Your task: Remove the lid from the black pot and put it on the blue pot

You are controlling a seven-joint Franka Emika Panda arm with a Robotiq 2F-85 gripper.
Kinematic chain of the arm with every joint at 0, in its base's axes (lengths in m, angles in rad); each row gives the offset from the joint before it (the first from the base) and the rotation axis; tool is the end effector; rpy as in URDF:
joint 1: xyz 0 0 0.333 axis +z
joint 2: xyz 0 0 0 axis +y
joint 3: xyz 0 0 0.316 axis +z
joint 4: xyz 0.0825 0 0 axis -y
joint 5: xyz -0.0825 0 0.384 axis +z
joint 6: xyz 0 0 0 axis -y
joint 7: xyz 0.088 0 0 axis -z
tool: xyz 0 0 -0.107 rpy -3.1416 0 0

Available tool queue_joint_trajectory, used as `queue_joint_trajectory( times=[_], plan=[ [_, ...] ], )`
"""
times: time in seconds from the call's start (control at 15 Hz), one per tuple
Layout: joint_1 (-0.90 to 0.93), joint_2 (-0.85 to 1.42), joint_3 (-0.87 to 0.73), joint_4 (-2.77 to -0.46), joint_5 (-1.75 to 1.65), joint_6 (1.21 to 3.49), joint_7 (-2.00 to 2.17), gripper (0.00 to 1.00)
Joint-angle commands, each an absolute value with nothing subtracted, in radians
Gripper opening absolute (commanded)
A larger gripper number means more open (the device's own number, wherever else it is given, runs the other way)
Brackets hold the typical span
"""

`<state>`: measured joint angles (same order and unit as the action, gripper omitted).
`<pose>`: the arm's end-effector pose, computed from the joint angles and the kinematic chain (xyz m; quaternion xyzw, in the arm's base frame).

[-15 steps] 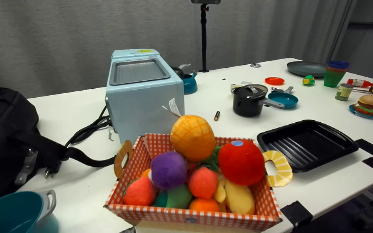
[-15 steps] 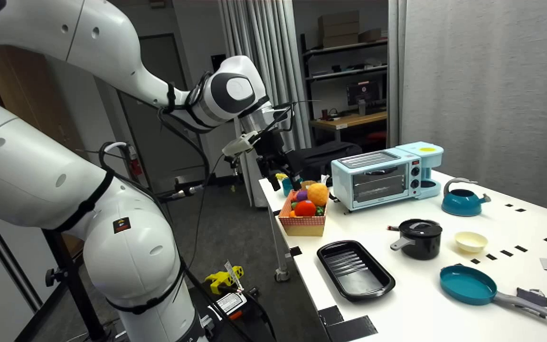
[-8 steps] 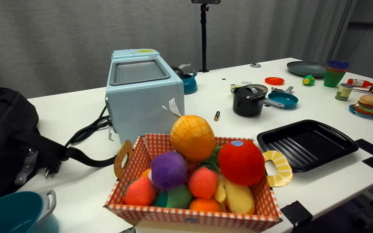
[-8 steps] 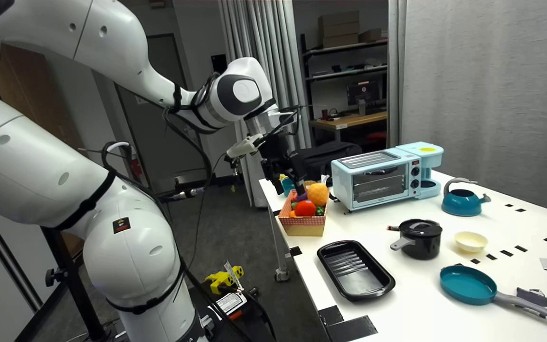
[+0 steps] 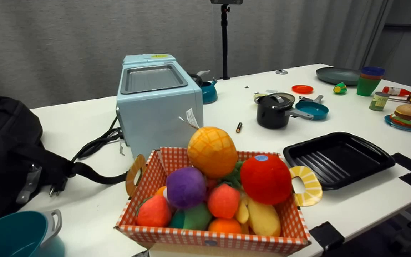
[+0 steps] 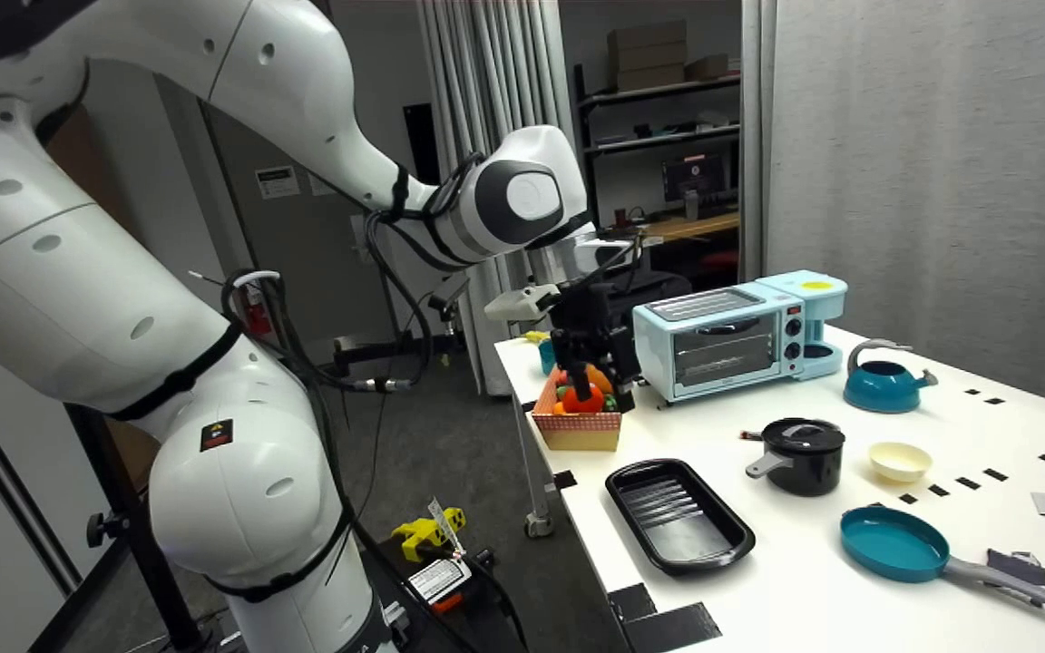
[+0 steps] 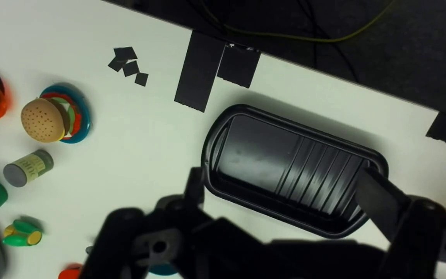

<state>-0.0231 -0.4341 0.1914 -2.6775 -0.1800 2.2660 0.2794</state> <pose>0.3805 0.0564 0.3726 0.9940 -0.0065 0.0287 0.1056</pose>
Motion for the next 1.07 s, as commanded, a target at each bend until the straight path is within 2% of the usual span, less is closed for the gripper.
queue_joint_trajectory(
  times=[0.0, 0.4, 0.47, 1.0],
  plan=[
    [-0.079, -0.275, 0.148, -2.598, -0.223, 2.344, 0.32, 1.0],
    [-0.088, -0.055, 0.061, -2.414, -0.19, 2.355, 0.313, 1.0],
    [-0.07, -0.132, 0.061, -2.492, -0.199, 2.359, 0.302, 1.0],
    [-0.067, -0.057, 0.039, -2.426, -0.197, 2.359, 0.301, 1.0]
  ],
)
